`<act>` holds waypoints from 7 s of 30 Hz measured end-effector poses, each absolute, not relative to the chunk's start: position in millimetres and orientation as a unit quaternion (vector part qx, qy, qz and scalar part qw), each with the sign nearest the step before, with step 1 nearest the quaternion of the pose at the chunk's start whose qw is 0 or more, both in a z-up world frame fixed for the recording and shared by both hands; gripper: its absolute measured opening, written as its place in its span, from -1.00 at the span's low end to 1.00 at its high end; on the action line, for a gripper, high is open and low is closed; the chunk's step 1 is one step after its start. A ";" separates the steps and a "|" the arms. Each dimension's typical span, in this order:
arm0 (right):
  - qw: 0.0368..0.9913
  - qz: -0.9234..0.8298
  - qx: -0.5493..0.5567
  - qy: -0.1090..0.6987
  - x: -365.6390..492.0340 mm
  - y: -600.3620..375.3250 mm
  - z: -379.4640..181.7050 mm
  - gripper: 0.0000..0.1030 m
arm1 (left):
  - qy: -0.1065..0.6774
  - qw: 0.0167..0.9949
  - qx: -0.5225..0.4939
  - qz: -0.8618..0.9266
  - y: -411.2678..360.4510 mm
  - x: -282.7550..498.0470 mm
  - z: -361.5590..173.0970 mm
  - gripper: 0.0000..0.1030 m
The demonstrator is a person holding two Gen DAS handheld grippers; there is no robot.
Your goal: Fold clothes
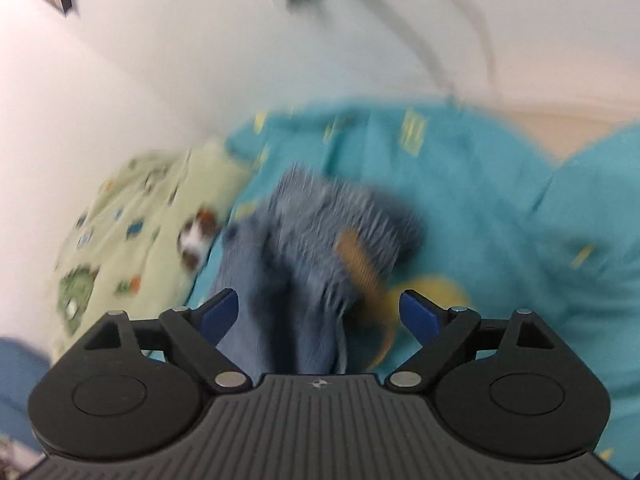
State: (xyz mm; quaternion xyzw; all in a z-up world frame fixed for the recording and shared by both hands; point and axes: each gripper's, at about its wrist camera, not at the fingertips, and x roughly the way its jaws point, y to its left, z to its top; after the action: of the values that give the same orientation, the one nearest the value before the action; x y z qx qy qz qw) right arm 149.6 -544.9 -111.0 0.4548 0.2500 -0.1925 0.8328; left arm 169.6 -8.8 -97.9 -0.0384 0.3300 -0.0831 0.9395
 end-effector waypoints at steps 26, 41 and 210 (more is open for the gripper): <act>0.994 -0.076 -0.010 0.080 184.9 -342.2 -31.2 -0.36 | 0.333 0.938 -0.054 -0.082 -3.3 177.2 -93.7 0.40; 0.940 0.157 -0.263 0.152 130.6 -188.9 -120.3 -0.57 | 0.265 0.945 -0.165 -0.095 31.4 171.0 -57.7 0.40; 0.966 0.083 0.149 0.193 53.8 -421.8 89.4 0.34 | 0.210 0.956 -0.030 -0.201 -91.3 50.6 98.0 0.99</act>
State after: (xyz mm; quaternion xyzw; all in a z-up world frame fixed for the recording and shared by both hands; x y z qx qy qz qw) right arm 53.8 -421.8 89.4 0.1487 0.1934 0.0828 0.9663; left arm 50.6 -91.3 98.0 -0.0305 0.2102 -0.2010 0.9563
